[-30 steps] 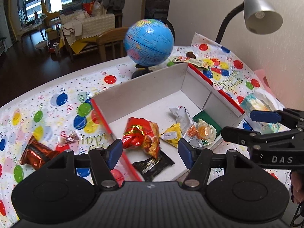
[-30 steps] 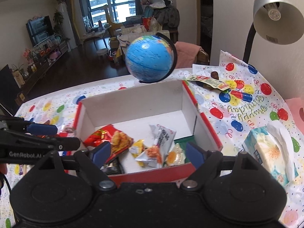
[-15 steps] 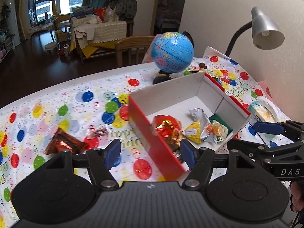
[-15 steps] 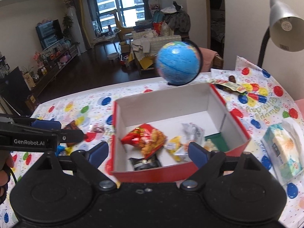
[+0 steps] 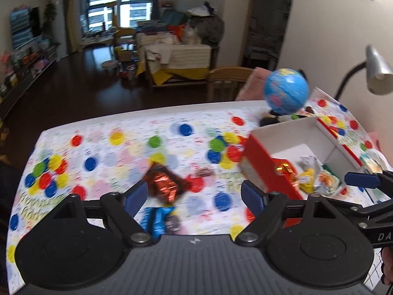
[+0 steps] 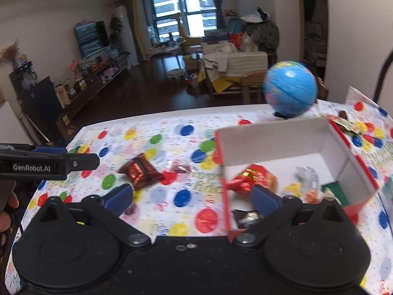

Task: Organize snacks
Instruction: 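Move both tools back over the remaining snacks on the tablecloth, then grasp the purple candy bar with the left tool while the right tool grasps the foil chocolate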

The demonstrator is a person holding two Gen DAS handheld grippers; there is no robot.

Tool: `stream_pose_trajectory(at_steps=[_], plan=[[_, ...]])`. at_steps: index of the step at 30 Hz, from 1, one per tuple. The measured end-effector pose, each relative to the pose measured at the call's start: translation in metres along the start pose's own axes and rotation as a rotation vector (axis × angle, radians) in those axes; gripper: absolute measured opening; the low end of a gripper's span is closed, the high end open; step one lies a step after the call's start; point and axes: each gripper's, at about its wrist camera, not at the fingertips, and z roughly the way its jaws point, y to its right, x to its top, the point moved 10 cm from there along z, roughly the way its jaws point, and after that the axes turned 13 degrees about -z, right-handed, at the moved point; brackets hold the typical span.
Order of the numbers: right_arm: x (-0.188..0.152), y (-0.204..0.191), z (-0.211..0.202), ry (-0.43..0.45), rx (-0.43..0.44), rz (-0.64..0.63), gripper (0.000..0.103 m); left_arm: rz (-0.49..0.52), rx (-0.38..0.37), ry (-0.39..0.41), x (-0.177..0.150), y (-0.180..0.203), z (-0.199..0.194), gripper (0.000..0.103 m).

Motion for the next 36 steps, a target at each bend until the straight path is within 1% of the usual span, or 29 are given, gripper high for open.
stream_pose_trajectory(at_steps=[6,10,12,16,19,23,27,31,33,36], plan=[[0.001,-0.032,0.027,-0.04,0.031,-0.026,0.103,-0.064,0.084,-0.014,-0.004,-0.061,0.002,0.083],[-0.002,-0.05,0.043,-0.069,0.045,-0.076,0.102,-0.095,0.118,-0.046,-0.015,-0.092,0.01,0.083],[-0.004,-0.058,0.052,-0.083,0.063,-0.085,0.1,-0.104,0.126,-0.072,-0.023,-0.103,0.016,0.083],[-0.007,-0.068,0.07,-0.107,0.071,-0.124,0.097,-0.115,0.145,-0.122,-0.043,-0.119,0.033,0.083],[-0.015,-0.078,0.086,-0.142,0.089,-0.164,0.092,-0.117,0.161,-0.165,-0.06,-0.13,0.047,0.083],[-0.027,-0.091,0.109,-0.189,0.118,-0.223,0.079,-0.125,0.182,-0.218,-0.08,-0.143,0.063,0.083],[-0.036,-0.102,0.129,-0.221,0.154,-0.257,0.076,-0.142,0.2,-0.267,-0.096,-0.155,0.078,0.083],[-0.043,-0.111,0.148,-0.255,0.182,-0.287,0.072,-0.154,0.194,-0.299,-0.105,-0.158,0.088,0.082],[-0.043,-0.115,0.156,-0.264,0.195,-0.301,0.067,-0.155,0.191,-0.308,-0.107,-0.157,0.093,0.082],[-0.042,-0.12,0.168,-0.274,0.214,-0.312,0.063,-0.167,0.184,-0.325,-0.11,-0.156,0.101,0.082]])
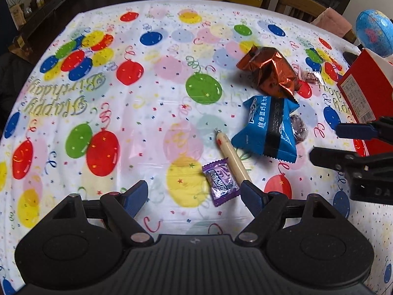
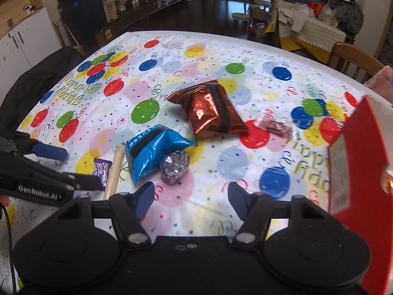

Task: Organize snacks
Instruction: 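Grasp the purple candy bar with the left tool while the right tool grasps the foil chocolate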

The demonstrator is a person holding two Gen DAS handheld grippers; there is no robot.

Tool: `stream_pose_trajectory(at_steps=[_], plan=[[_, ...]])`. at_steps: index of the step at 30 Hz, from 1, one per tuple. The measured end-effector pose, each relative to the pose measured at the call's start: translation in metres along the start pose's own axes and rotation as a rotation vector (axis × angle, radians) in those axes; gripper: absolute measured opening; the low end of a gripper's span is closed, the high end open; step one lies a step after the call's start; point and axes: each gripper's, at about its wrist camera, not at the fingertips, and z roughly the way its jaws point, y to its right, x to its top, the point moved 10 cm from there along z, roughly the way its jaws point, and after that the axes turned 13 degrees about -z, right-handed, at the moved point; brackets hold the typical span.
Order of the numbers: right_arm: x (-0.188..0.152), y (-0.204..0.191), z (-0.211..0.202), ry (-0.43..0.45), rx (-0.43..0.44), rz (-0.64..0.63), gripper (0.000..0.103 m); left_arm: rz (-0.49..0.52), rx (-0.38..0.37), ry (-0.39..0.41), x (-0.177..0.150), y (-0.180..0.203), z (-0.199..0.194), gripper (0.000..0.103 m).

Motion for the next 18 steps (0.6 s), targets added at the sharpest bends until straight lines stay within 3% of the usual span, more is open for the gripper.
stream_pose_trajectory(at_steps=[8,14,16,18], plan=[[0.01,-0.006,0.023,-0.01,0.04,-0.024,0.049,0.001,0.002,0.006,0.004,0.009,0.007,0.072],[0.016,-0.009,0.03,-0.002,0.06,-0.016,0.036,0.022,0.008,0.018,0.004,0.018,0.006,0.048],[0.017,-0.01,0.03,0.005,0.069,-0.015,0.028,0.05,0.007,0.026,0.002,0.022,0.005,0.033],[0.017,-0.011,0.03,0.01,0.067,-0.015,0.028,0.069,0.018,0.036,0.0,0.024,0.005,0.026]])
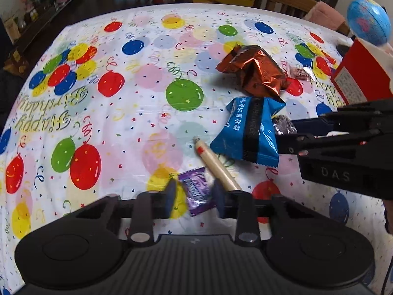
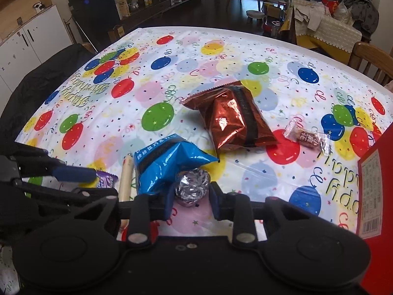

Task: Organize snacks
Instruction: 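Grasp the purple candy bar with the left tool while the right tool grasps the foil chocolate, then carry the purple bar and foil chocolate into the shoebox and open both tools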

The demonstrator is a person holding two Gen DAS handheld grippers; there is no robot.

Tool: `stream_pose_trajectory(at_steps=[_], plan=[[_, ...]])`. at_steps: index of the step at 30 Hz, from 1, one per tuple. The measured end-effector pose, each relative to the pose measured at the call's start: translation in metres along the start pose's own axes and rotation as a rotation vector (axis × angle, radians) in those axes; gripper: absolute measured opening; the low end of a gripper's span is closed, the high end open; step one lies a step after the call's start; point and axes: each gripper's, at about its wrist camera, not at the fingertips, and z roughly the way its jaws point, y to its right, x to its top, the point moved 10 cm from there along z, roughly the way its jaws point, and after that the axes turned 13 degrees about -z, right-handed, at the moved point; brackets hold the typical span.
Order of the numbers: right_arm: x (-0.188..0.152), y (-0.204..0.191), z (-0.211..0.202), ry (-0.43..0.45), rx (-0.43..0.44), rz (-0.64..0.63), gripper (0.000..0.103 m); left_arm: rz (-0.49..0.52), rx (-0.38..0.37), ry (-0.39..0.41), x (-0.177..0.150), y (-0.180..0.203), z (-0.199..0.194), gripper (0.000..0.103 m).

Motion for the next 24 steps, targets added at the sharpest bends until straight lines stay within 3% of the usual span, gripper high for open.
stream_pose_trajectory(at_steps=[4,14,24], plan=[[-0.003,0.001,-0.004,0.003,-0.009,0.021,0.028,-0.007,-0.009,-0.004,-0.001,-0.001,-0.001,0.019],[-0.014,0.007,-0.038,0.026,-0.047,0.081,0.028,-0.063,-0.01,-0.006,-0.003,-0.014,-0.016,0.018],[-0.024,0.016,-0.09,0.07,-0.097,0.132,0.028,-0.072,-0.043,0.036,0.002,-0.002,-0.055,0.018]])
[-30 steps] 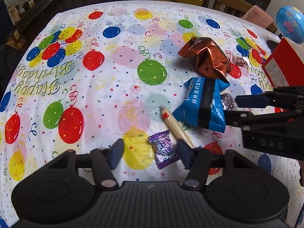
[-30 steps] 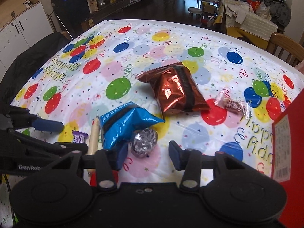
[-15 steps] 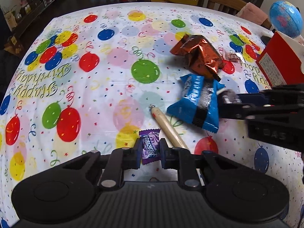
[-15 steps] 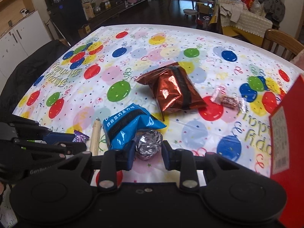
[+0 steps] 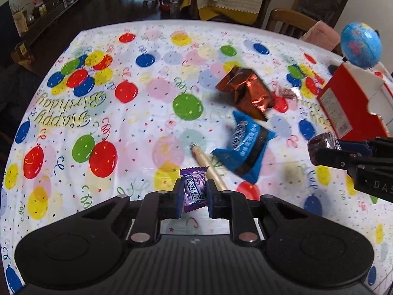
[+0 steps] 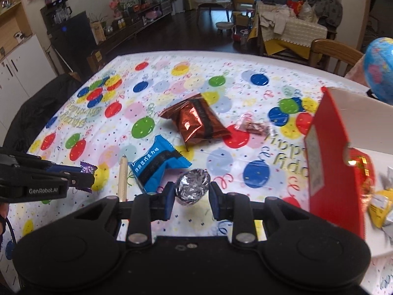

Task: Organize snacks
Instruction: 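Carry the purple bar and foil chocolate into the shoebox and open both tools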

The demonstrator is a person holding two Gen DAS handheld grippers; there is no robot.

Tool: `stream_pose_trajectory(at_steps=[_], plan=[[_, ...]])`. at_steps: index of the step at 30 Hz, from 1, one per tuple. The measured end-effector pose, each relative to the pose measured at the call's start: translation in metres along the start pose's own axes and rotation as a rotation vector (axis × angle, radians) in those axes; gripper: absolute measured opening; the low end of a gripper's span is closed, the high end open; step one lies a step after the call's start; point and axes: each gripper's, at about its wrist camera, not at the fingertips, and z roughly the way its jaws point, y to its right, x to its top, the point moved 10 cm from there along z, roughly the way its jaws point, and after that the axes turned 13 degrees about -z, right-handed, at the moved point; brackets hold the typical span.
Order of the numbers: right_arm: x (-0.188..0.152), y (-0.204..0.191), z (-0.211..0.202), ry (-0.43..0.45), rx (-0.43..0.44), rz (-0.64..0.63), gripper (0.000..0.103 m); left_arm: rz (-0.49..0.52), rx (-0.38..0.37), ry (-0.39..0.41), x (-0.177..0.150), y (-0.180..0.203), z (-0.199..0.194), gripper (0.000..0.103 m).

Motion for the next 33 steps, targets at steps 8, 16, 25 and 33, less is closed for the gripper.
stream_pose_trajectory(at_steps=[8,16,25,33], plan=[[-0.003,0.01,-0.044,0.048,-0.036,0.006,0.028,0.027,-0.042,0.036,0.002,0.026,-0.033,0.018],[-0.013,0.029,-0.082,0.092,-0.083,0.028,0.028,0.074,-0.085,0.081,0.002,0.061,-0.059,0.018],[-0.03,0.061,-0.119,0.127,-0.143,0.066,0.028,0.147,-0.133,0.124,0.002,0.117,-0.078,0.018],[-0.043,0.105,-0.149,0.155,-0.206,0.095,0.028,0.197,-0.177,0.141,0.003,0.174,-0.085,0.018]])
